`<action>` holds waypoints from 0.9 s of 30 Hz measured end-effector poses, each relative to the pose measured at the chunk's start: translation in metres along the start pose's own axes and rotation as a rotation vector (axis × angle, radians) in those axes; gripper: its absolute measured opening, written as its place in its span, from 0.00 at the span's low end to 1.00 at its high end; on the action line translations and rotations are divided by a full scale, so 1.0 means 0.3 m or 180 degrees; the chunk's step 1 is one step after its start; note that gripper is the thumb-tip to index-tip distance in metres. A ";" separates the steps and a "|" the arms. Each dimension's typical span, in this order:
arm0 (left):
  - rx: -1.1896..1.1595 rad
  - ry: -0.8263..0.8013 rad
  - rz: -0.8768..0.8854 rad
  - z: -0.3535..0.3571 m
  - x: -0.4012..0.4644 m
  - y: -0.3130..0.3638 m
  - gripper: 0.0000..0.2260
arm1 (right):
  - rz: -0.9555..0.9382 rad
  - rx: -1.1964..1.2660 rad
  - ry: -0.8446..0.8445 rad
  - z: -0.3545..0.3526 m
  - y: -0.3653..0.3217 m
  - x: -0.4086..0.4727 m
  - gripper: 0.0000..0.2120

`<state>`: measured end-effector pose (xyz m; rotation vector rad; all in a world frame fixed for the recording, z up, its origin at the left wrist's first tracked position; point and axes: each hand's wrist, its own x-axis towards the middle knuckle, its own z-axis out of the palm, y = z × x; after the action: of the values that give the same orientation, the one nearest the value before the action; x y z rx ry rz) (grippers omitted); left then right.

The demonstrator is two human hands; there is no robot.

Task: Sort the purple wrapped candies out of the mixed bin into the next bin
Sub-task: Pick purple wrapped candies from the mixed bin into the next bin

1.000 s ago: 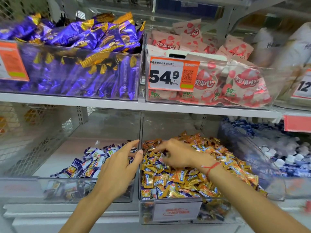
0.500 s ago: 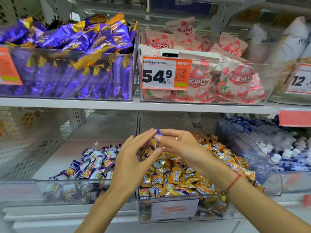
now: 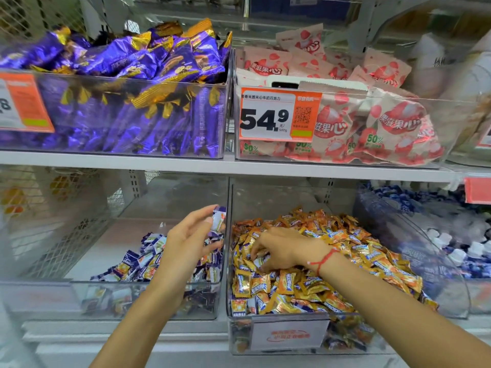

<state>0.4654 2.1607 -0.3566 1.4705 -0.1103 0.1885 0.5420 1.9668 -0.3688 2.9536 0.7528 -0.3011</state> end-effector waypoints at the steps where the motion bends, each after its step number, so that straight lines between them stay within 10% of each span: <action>1: -0.0143 -0.0030 -0.0200 -0.007 0.001 -0.003 0.11 | -0.0001 -0.0242 0.0110 -0.007 -0.003 0.001 0.16; 14: -0.0317 0.0013 -0.0380 -0.006 -0.015 0.021 0.08 | 0.0204 0.2459 0.1330 -0.061 0.038 -0.201 0.14; 27: -0.0218 0.0083 -0.0388 -0.023 -0.014 0.020 0.08 | 0.0012 0.1562 0.1094 -0.083 -0.003 -0.115 0.10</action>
<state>0.4599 2.1679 -0.3521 1.4015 -0.0057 0.1038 0.5161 1.9546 -0.3371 3.5288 0.8040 0.0370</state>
